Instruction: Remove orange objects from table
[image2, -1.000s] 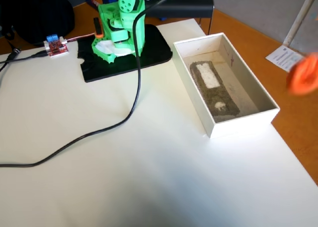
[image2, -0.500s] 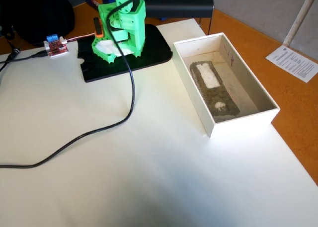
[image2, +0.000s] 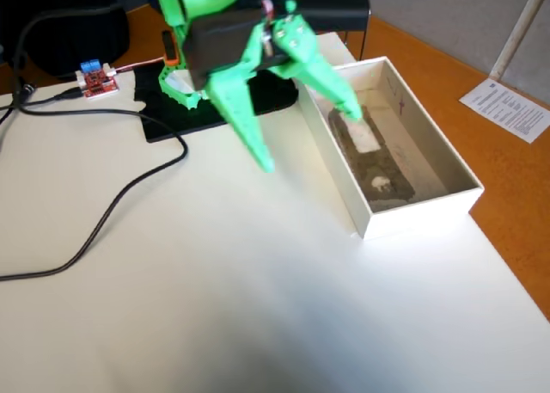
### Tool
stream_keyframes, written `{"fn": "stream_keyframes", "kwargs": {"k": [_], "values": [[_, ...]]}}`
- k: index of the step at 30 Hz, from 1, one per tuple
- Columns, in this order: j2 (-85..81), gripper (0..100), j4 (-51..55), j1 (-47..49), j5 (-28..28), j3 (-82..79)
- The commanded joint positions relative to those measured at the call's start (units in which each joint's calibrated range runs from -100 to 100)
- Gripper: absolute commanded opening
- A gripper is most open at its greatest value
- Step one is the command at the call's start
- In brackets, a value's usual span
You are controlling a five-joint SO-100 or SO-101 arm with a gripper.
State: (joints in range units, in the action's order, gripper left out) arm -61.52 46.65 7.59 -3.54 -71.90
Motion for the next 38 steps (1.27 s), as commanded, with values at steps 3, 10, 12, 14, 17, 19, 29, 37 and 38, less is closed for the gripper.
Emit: {"fn": "stream_keyframes", "kwargs": {"k": [3, 10, 12, 14, 17, 19, 29, 37, 38], "values": [[-30.34, 44, 18.17, -3.48, 0.73, -19.96], [-37.14, 44, 30.01, -10.58, 5.52, -27.72], [-37.06, 44, 30.17, -10.21, 10.26, -27.72], [-37.14, 44, 30.01, -7.47, 13.97, -27.72], [-37.14, 44, 29.52, -8.36, 17.73, -27.72], [-37.14, 44, 29.44, -9.03, 18.51, -27.72], [-37.06, 44, 29.44, -7.7, 18.66, -27.72], [-37.06, 44, 29.28, -7.7, 19.98, -27.72], [-37.06, 44, 29.28, -7.7, 20.42, -27.72]]}}
